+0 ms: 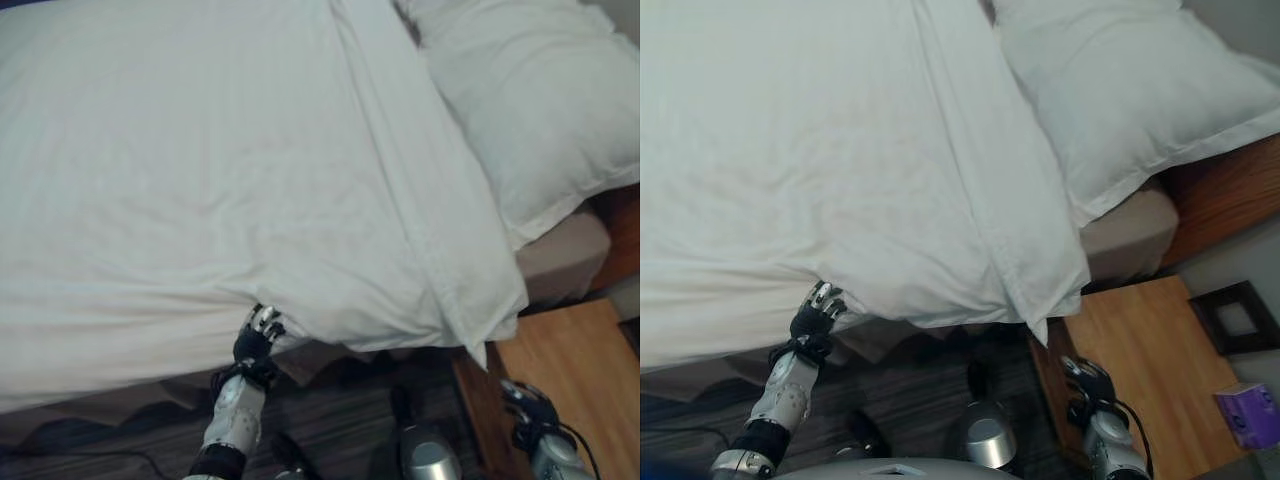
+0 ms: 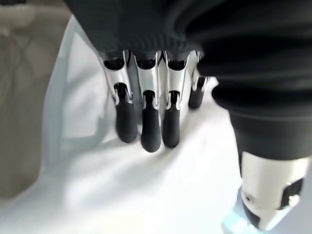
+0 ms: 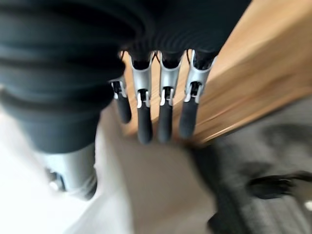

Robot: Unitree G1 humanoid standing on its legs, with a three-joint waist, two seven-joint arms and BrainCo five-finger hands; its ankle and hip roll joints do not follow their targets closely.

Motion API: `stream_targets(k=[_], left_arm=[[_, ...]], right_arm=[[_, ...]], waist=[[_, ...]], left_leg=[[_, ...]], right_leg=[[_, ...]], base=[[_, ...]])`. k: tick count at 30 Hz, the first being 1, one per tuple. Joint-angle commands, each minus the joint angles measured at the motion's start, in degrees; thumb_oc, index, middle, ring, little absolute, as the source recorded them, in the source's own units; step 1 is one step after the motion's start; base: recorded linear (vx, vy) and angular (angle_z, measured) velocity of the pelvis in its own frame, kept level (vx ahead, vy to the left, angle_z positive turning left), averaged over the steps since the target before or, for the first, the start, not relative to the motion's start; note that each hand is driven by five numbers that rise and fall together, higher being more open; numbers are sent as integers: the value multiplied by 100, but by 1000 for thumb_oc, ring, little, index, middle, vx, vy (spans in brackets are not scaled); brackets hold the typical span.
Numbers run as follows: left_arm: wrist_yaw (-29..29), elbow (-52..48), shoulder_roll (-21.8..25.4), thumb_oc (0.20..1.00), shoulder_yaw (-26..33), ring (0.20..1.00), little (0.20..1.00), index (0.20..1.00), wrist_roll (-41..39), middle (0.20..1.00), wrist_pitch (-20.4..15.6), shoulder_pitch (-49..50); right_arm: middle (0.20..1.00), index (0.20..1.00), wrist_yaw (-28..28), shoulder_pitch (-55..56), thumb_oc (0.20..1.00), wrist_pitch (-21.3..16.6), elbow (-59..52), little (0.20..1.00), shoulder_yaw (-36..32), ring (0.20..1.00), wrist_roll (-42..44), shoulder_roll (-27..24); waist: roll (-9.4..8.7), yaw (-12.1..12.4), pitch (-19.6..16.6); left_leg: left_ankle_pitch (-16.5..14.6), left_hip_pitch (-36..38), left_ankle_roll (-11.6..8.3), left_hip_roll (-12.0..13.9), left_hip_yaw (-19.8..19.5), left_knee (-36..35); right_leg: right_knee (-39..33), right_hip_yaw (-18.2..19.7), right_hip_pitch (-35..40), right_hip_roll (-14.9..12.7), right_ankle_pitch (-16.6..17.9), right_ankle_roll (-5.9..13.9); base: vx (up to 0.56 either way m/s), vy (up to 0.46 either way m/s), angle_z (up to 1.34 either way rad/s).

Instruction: Making the bed.

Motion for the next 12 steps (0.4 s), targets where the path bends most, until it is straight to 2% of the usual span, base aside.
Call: stream_targets(k=[1, 4, 12], left_arm=[[84, -388, 98, 1000, -424, 1000, 1000, 1000, 1327, 1000, -53, -91], [39, -1110, 228, 1000, -591, 1000, 1000, 1000, 1794, 1000, -64, 352], [-35, -1462, 270, 1000, -746, 1000, 1000, 1000, 1812, 1000, -110, 642]], right_arm=[[1000, 1000, 38, -522, 1000, -455, -254, 1000, -292, 1000, -1209, -236], [1000, 1000, 172, -142, 1000, -604, -1200, 1000, -121, 1000, -1394, -107], [1000, 1000, 269, -112, 1000, -746, -1227, 1000, 117, 1000, -816, 282]], waist=[[230, -117, -286], [116, -113, -489], [137, -86, -592]], left_leg=[[-251, 555, -346, 449, 249, 110], [-331, 688, -287, 410, 187, 108], [-363, 734, -223, 318, 97, 81]], right_leg=[[177, 136, -658, -262, -21, 380], [205, 64, -489, -309, -44, 405], [279, 22, -409, -367, -75, 417]], base=[[54, 35, 1], [52, 46, 6], [11, 39, 1]])
